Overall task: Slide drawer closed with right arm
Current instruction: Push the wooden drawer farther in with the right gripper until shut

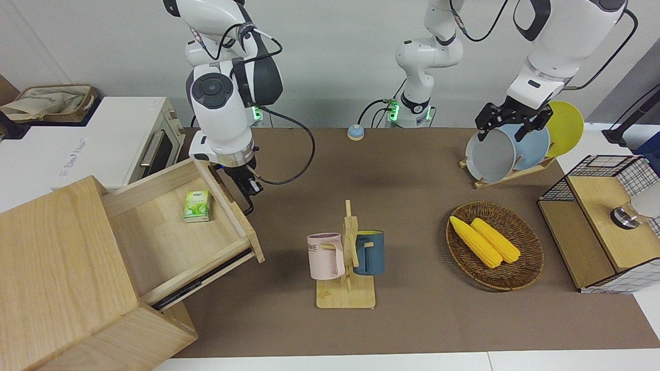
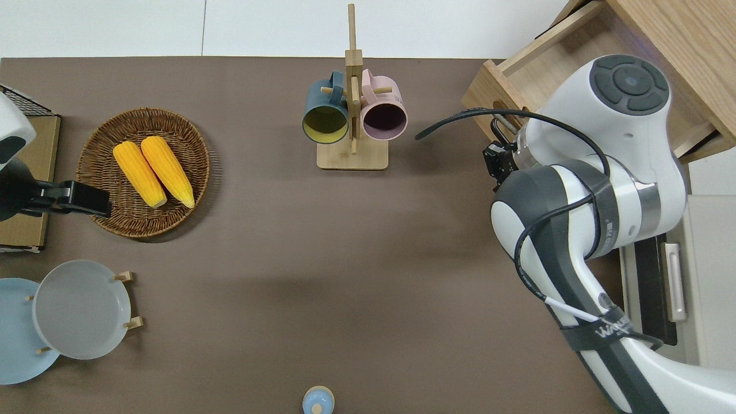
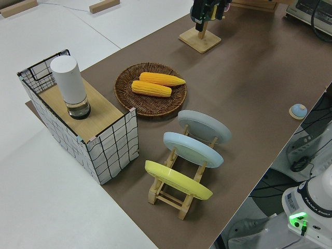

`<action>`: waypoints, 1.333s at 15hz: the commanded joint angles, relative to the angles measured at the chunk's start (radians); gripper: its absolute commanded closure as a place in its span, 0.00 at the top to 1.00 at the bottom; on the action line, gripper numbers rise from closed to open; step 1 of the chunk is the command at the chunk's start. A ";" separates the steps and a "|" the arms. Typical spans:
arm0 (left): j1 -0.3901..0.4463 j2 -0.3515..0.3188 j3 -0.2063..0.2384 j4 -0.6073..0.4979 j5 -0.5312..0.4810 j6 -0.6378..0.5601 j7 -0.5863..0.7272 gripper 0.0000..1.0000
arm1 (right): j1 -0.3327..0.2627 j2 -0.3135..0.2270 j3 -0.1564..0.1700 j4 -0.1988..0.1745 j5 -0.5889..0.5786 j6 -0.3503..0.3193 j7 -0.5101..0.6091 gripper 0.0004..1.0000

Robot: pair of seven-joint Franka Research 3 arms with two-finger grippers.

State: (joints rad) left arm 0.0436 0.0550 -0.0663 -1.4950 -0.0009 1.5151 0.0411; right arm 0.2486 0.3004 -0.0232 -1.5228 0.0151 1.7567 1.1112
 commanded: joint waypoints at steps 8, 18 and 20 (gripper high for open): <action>-0.007 -0.004 0.000 0.010 0.018 -0.018 -0.010 0.99 | -0.190 0.061 0.011 0.090 -0.001 0.026 -0.276 0.00; -0.007 -0.004 0.000 0.010 0.018 -0.018 -0.010 0.99 | -0.221 0.100 -0.115 0.139 0.089 0.046 -0.401 0.00; -0.007 -0.004 0.000 0.009 0.018 -0.018 -0.010 0.99 | -0.232 0.104 -0.115 0.145 0.089 0.047 -0.433 0.00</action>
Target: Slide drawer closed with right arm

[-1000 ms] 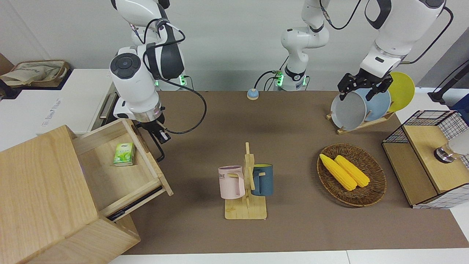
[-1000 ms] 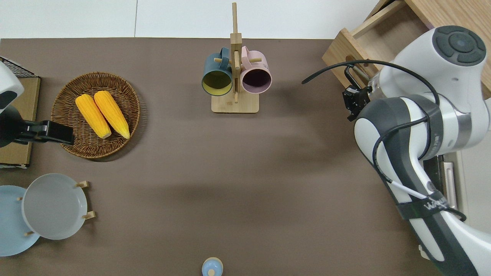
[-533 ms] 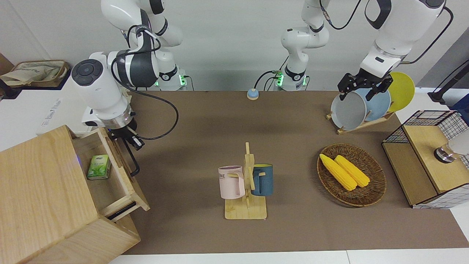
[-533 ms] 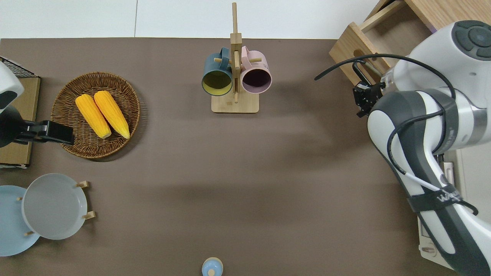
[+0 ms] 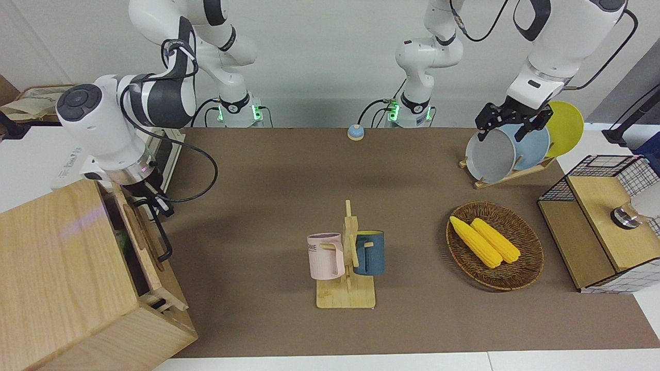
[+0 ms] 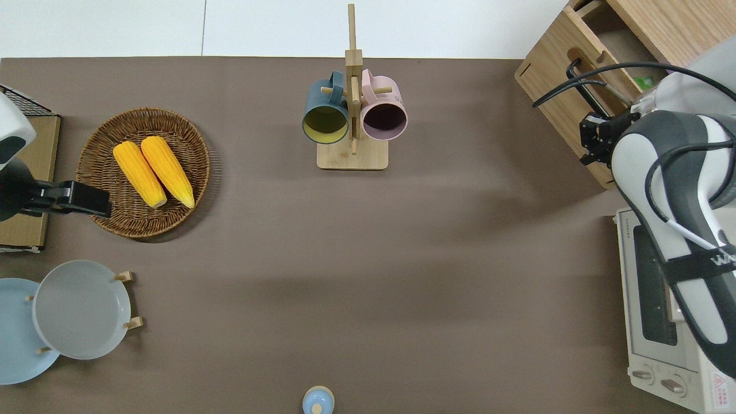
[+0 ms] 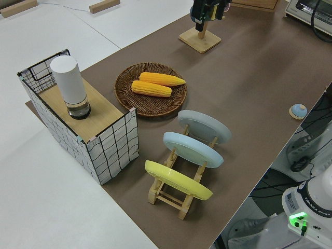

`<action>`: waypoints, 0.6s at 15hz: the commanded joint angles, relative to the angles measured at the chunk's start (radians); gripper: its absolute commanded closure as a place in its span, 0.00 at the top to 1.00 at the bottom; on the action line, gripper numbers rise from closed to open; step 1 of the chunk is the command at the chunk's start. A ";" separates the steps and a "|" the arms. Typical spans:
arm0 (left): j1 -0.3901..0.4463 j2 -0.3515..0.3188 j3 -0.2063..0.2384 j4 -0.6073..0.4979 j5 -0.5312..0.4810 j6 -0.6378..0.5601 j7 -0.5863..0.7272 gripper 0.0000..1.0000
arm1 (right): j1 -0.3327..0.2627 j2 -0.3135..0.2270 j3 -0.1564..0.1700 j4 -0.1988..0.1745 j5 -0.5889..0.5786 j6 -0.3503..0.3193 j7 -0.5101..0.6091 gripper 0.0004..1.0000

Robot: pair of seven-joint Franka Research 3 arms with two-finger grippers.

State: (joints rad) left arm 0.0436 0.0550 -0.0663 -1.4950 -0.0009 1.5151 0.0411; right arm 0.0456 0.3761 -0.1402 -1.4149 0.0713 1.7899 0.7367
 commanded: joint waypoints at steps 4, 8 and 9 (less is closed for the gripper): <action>-0.007 -0.004 0.000 0.009 0.018 -0.018 -0.010 0.99 | -0.049 0.053 0.007 0.094 0.033 0.006 -0.072 0.00; -0.007 -0.004 0.000 0.010 0.018 -0.018 -0.010 0.99 | -0.087 0.092 0.027 0.143 0.033 -0.007 -0.123 0.00; -0.007 -0.004 0.000 0.009 0.018 -0.018 -0.010 0.99 | -0.092 0.105 0.030 0.157 0.033 -0.013 -0.134 0.00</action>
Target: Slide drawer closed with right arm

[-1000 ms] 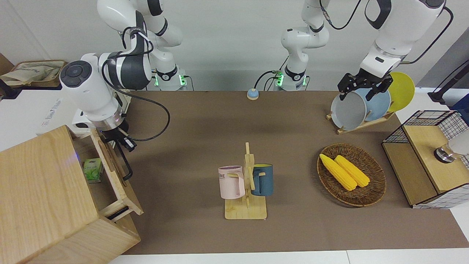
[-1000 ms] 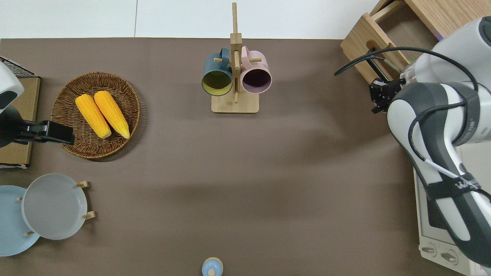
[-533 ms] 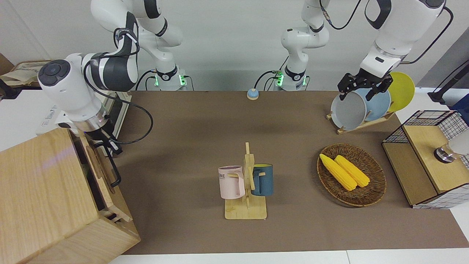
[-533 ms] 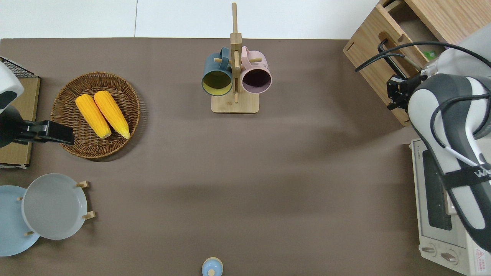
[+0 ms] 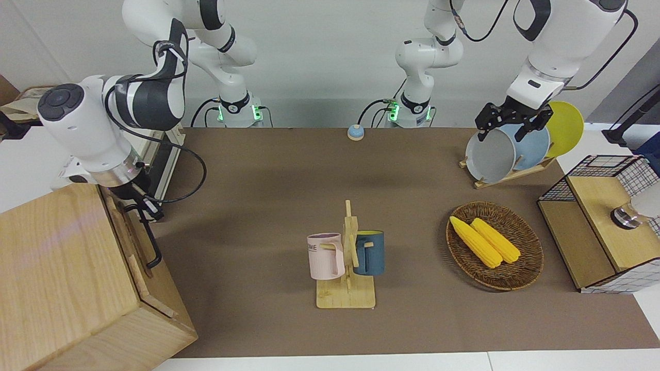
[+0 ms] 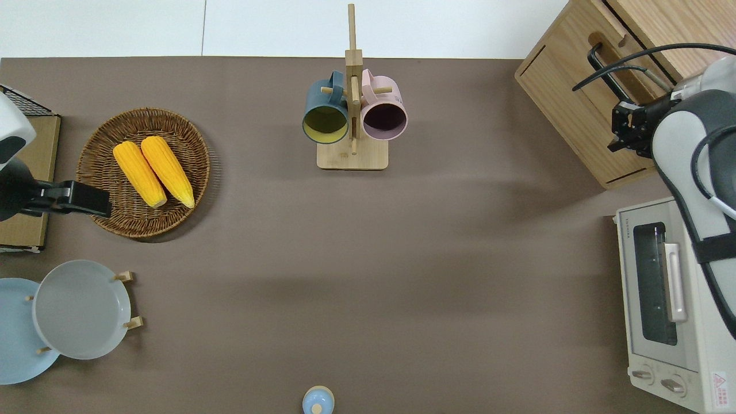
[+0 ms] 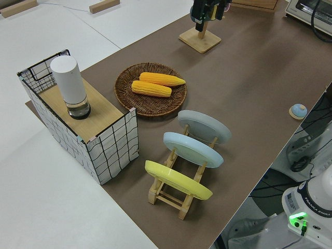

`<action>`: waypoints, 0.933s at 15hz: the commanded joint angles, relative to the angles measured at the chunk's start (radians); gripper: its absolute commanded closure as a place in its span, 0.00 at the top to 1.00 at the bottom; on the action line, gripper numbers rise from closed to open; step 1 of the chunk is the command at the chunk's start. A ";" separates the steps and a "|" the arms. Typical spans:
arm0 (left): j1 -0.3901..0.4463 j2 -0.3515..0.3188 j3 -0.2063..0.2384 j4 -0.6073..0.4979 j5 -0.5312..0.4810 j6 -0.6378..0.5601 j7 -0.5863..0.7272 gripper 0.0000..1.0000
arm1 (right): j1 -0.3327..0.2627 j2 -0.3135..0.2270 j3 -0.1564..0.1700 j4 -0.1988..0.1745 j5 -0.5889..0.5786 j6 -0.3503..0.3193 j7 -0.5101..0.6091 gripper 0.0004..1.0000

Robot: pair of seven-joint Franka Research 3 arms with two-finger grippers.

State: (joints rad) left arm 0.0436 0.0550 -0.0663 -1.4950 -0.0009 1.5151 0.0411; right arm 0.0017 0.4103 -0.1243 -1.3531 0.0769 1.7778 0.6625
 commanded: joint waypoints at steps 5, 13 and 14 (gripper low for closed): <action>-0.007 -0.004 0.000 0.009 0.018 -0.018 -0.010 0.99 | -0.054 0.088 0.015 0.117 0.027 -0.006 -0.075 0.00; -0.007 -0.004 0.000 0.010 0.018 -0.018 -0.010 0.99 | -0.052 0.090 0.017 0.117 0.027 -0.006 -0.073 0.00; -0.007 -0.004 0.000 0.009 0.018 -0.018 -0.010 0.99 | -0.051 0.088 0.015 0.117 0.027 -0.006 -0.073 0.00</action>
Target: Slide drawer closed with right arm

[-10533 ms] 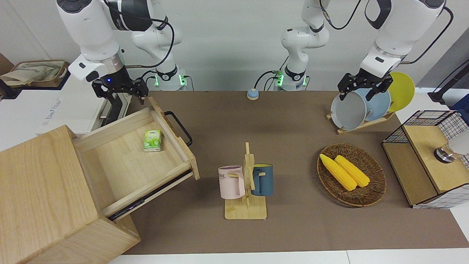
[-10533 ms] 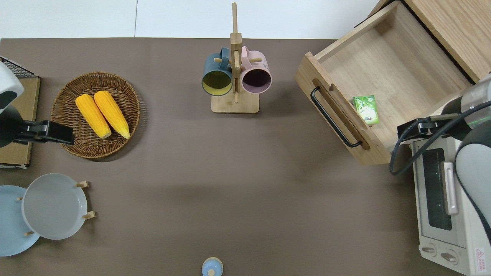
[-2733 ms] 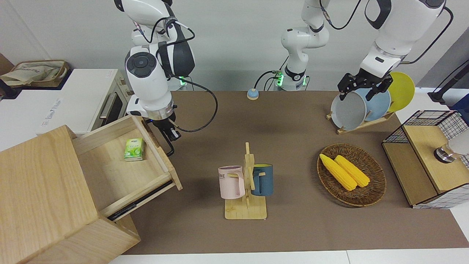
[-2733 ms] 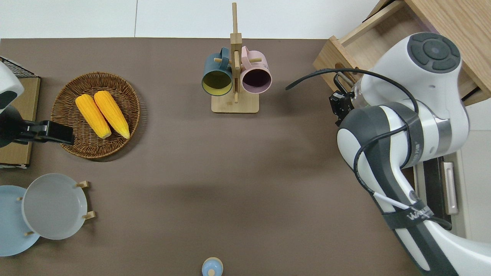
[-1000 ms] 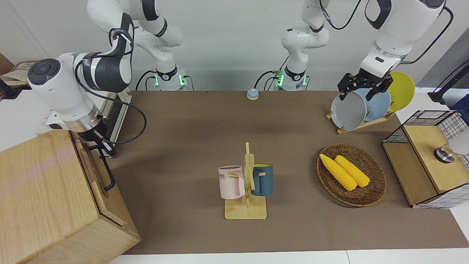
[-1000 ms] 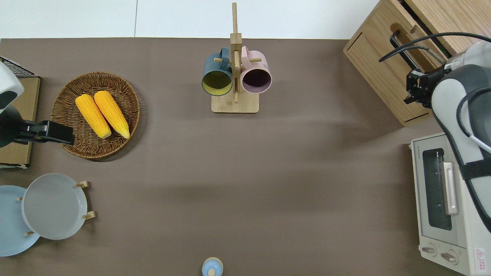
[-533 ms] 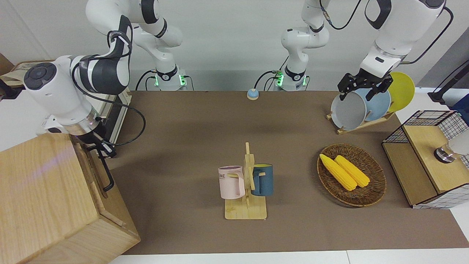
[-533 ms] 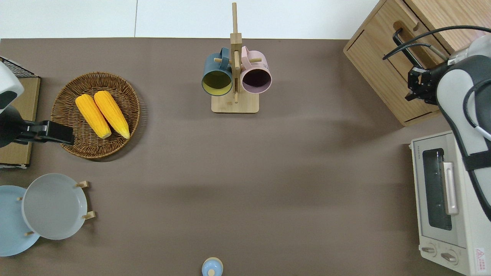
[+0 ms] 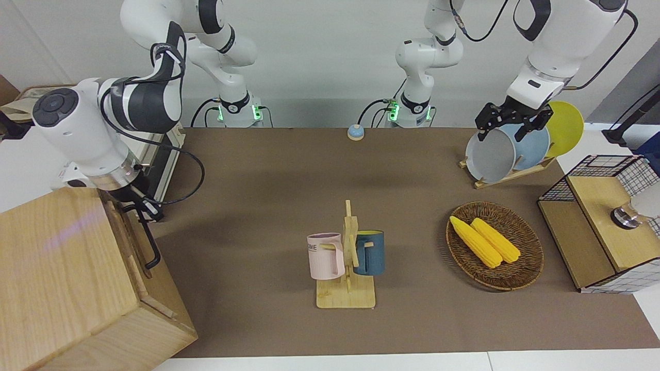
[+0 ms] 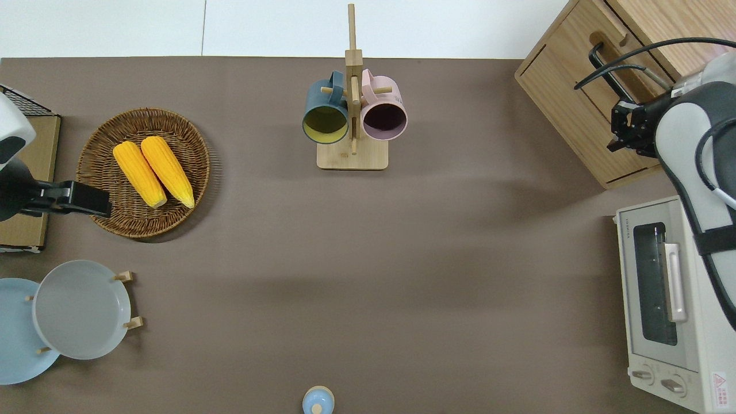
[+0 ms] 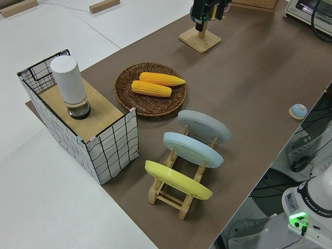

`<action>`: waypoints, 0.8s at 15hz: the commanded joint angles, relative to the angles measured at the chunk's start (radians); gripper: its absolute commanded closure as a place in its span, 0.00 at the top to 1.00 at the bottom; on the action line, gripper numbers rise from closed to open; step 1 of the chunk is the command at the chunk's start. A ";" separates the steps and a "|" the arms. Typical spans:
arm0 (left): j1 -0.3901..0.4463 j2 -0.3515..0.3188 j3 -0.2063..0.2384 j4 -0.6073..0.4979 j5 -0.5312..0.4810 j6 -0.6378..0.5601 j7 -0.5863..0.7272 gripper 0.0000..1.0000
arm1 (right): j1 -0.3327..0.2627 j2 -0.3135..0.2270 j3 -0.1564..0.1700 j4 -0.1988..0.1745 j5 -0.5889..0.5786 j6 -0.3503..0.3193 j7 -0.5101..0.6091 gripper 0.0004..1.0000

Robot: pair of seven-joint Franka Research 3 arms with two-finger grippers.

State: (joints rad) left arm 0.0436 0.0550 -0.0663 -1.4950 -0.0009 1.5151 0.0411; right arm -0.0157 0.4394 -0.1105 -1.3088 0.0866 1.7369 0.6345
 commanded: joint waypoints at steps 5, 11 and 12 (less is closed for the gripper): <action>-0.007 -0.004 0.000 0.010 0.018 -0.018 -0.010 0.99 | -0.010 0.044 0.009 0.065 0.016 0.006 -0.036 0.00; -0.007 -0.004 0.000 0.010 0.018 -0.018 -0.010 0.99 | 0.111 -0.031 0.012 0.039 0.021 -0.126 -0.045 0.00; -0.007 -0.004 0.000 0.010 0.018 -0.018 -0.010 0.99 | 0.129 -0.047 0.012 0.027 0.019 -0.131 -0.047 0.00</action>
State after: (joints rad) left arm 0.0436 0.0550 -0.0663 -1.4950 -0.0009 1.5151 0.0411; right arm 0.0578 0.4362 -0.0917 -1.2658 0.0867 1.6488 0.6166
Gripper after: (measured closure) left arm 0.004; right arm 0.991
